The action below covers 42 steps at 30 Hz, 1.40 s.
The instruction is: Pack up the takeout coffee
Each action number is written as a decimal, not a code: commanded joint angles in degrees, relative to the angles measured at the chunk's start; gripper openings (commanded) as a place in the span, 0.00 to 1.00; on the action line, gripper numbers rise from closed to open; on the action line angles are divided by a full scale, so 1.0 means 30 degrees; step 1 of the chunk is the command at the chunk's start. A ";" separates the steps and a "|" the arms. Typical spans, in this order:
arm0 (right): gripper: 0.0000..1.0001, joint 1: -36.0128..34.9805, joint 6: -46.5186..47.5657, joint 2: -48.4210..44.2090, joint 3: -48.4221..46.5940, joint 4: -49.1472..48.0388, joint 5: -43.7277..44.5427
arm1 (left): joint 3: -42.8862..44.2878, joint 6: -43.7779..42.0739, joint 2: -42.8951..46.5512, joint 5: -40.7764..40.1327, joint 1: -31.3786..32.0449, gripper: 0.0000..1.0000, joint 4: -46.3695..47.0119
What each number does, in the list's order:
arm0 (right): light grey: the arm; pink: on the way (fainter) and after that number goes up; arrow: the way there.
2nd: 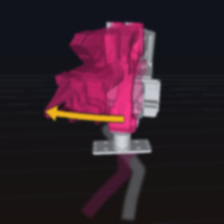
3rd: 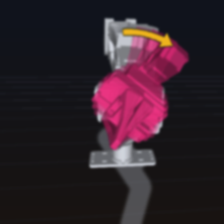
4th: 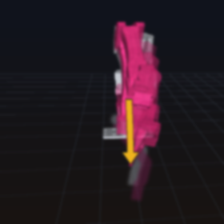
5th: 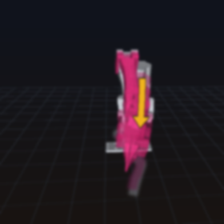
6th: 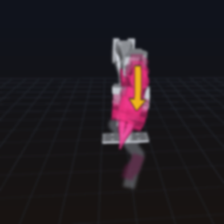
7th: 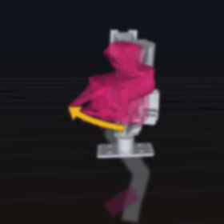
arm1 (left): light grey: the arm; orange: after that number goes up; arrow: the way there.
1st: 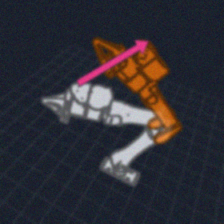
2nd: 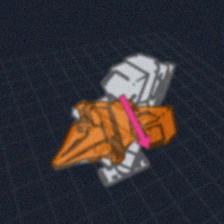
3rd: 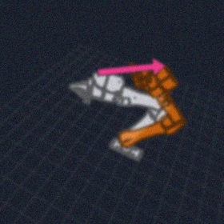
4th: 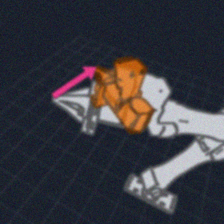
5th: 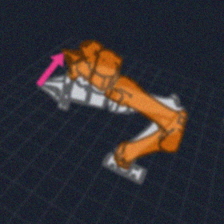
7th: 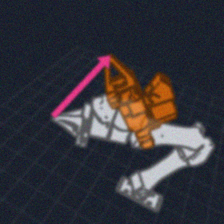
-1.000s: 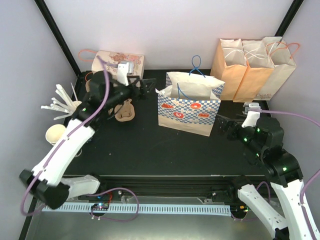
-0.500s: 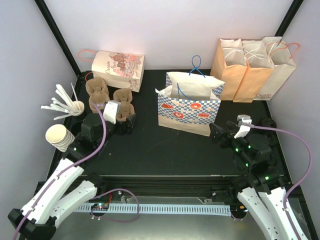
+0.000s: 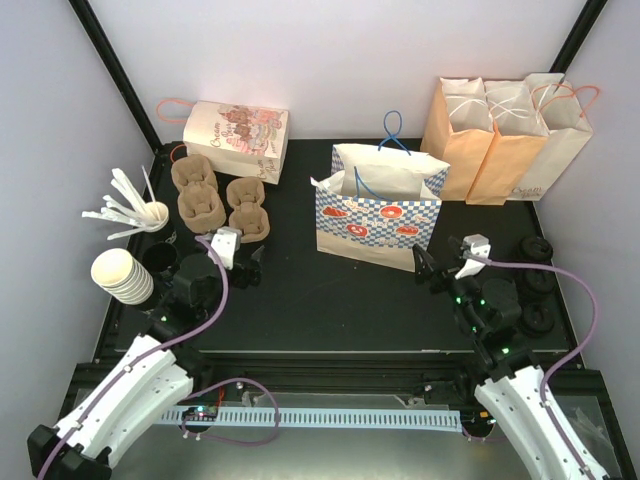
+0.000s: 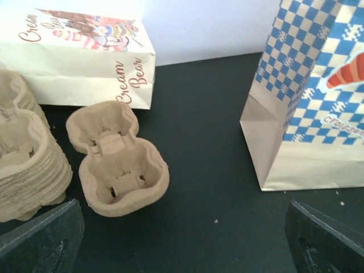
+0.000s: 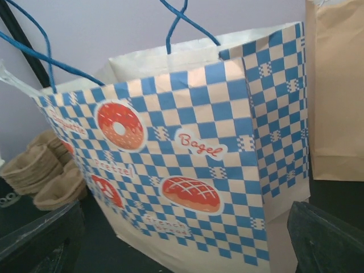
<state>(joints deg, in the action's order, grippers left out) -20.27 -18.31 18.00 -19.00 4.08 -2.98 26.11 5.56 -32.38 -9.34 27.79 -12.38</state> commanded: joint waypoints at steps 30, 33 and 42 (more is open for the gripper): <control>1.00 0.5491 0.7166 1.7726 0.2207 -2.0288 0.1650 | -0.3107 -0.3337 -1.2881 0.0274 -0.7827 0.99 2.0535; 1.00 0.6110 0.6833 1.8989 0.2333 -2.1807 0.0917 | -0.3116 -0.2502 -1.4251 0.1280 -0.8827 0.99 2.1525; 1.00 0.6204 0.6615 2.0794 0.1398 -2.1993 0.1310 | -0.2859 -0.2654 -1.5537 0.3101 -0.9168 0.99 2.1952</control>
<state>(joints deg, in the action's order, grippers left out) -1.89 2.81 79.68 -11.73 -59.70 -0.08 15.29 -2.59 -79.42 -3.68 0.58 50.57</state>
